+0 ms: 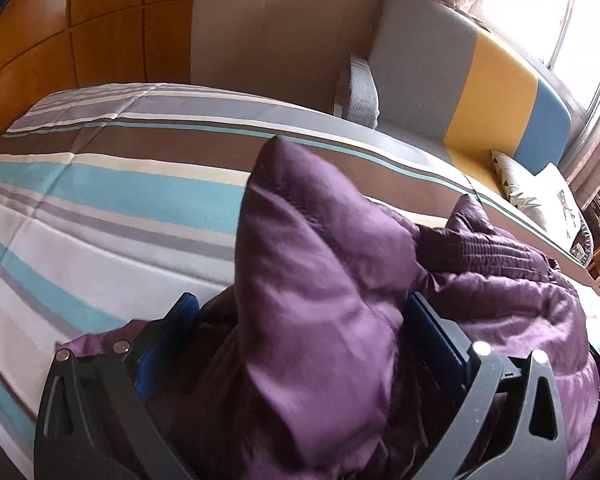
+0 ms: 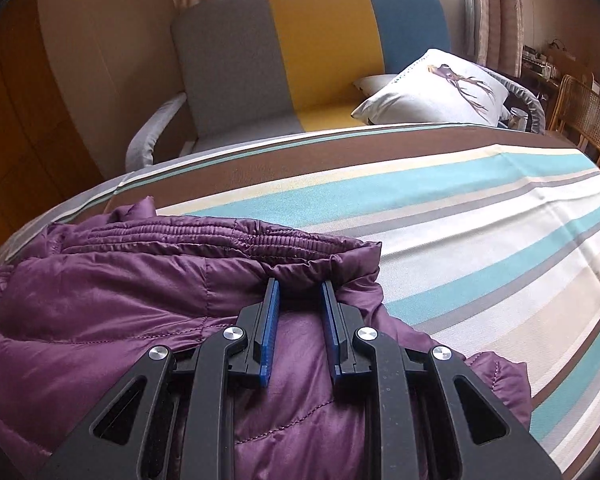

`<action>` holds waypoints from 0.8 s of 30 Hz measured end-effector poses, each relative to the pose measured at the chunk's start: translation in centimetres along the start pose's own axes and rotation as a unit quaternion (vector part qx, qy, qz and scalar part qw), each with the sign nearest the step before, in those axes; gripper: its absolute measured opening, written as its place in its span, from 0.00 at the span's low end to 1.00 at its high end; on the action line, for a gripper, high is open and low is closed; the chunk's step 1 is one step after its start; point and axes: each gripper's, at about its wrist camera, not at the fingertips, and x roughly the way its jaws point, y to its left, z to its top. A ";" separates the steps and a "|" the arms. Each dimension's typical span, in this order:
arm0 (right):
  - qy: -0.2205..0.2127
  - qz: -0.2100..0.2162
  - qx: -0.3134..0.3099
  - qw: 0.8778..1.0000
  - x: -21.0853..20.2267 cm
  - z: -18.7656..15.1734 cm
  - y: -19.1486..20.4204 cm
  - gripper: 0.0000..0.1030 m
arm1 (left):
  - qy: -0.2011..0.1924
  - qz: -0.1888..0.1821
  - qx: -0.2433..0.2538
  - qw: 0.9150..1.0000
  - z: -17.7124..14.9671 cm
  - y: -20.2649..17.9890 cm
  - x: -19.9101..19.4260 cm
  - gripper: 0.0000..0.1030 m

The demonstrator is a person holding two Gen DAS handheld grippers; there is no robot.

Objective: Fold large clothes

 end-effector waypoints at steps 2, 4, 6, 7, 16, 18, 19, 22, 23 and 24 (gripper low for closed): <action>0.001 0.002 0.002 1.000 -0.1 0.0 0.0 0.20 | -0.001 0.007 -0.002 1.000 -0.6 0.3 -1.6 0.98; 0.002 0.004 0.003 1.000 -0.2 0.1 -0.1 0.20 | -0.013 0.006 -0.009 1.000 -1.8 1.0 -3.7 0.98; -0.001 0.001 0.001 1.000 -0.4 0.2 0.0 0.20 | -0.023 0.002 -0.008 1.000 -2.9 1.6 -5.4 0.98; -0.001 -0.001 -0.002 1.000 -0.7 0.3 0.1 0.20 | -0.031 0.005 -0.003 0.999 -3.6 1.9 -6.2 0.98; -0.036 0.038 -0.020 0.998 -6.5 -0.8 1.8 0.20 | -0.042 -0.007 -0.033 0.999 -8.4 5.5 -9.1 0.98; -0.038 0.050 -0.020 0.998 -7.9 -1.6 2.4 0.20 | -0.040 -0.017 -0.040 0.998 -9.3 6.0 -9.3 0.98; -0.037 0.055 -0.020 0.998 -8.3 -1.9 2.6 0.20 | -0.039 -0.020 -0.041 0.998 -9.6 6.1 -9.4 0.98; -0.037 0.077 -0.025 0.996 -10.0 -3.2 3.4 0.20 | -0.036 -0.035 -0.042 0.998 -10.6 6.4 -10.0 0.98; -0.037 0.084 -0.028 0.995 -10.6 -3.8 3.7 0.20 | -0.035 -0.040 -0.042 0.998 -10.9 6.4 -10.1 0.98; -0.037 0.090 -0.031 0.995 -11.1 -4.4 4.0 0.20 | -0.032 -0.048 -0.042 0.997 -11.4 6.5 -10.3 0.98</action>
